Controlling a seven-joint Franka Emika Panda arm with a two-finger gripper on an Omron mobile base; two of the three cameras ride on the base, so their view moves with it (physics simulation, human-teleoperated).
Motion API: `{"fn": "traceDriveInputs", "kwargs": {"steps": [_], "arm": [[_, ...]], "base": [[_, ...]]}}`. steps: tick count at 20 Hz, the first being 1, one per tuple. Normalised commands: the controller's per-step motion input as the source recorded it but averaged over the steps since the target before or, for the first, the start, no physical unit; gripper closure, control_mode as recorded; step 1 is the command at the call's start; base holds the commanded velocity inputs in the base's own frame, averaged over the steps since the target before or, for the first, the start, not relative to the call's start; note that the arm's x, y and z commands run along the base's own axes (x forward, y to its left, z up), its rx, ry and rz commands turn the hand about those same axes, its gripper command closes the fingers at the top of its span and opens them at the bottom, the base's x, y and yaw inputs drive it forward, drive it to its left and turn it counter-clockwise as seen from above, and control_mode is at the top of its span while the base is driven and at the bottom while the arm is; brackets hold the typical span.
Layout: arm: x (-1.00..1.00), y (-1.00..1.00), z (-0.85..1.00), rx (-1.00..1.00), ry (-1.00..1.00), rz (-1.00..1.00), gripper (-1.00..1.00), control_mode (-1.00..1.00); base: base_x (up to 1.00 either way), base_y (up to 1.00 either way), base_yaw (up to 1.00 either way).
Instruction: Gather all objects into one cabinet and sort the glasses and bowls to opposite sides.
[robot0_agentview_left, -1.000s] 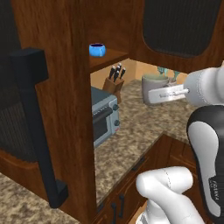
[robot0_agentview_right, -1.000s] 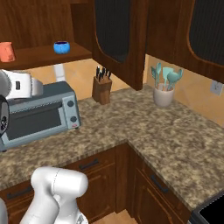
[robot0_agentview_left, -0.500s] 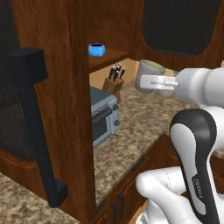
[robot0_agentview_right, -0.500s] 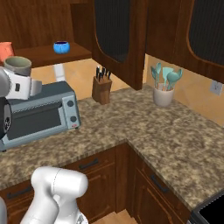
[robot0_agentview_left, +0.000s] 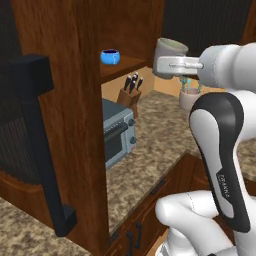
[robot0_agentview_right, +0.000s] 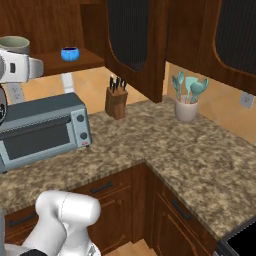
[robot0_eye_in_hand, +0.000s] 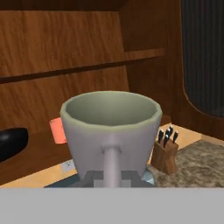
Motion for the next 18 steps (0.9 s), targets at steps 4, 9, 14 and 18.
{"fn": "traceDriveInputs", "kwargs": {"steps": [4, 9, 14, 18], "arm": [[0.10, 0.00, 0.07, -0.18, 0.00, 0.00, 1.00, -1.00], [0.24, 0.00, -0.01, -0.06, -0.04, 0.00, 1.00, -1.00], [0.41, 0.00, -0.12, -0.02, -0.05, 0.01, 1.00, -1.00], [0.47, 0.00, -0.32, -0.03, -0.04, 0.01, 1.00, -1.00]], "base": [[0.00, 0.00, 0.00], [0.00, 0.00, 0.00], [0.00, 0.00, 0.00], [0.00, 0.00, 0.00]]}}
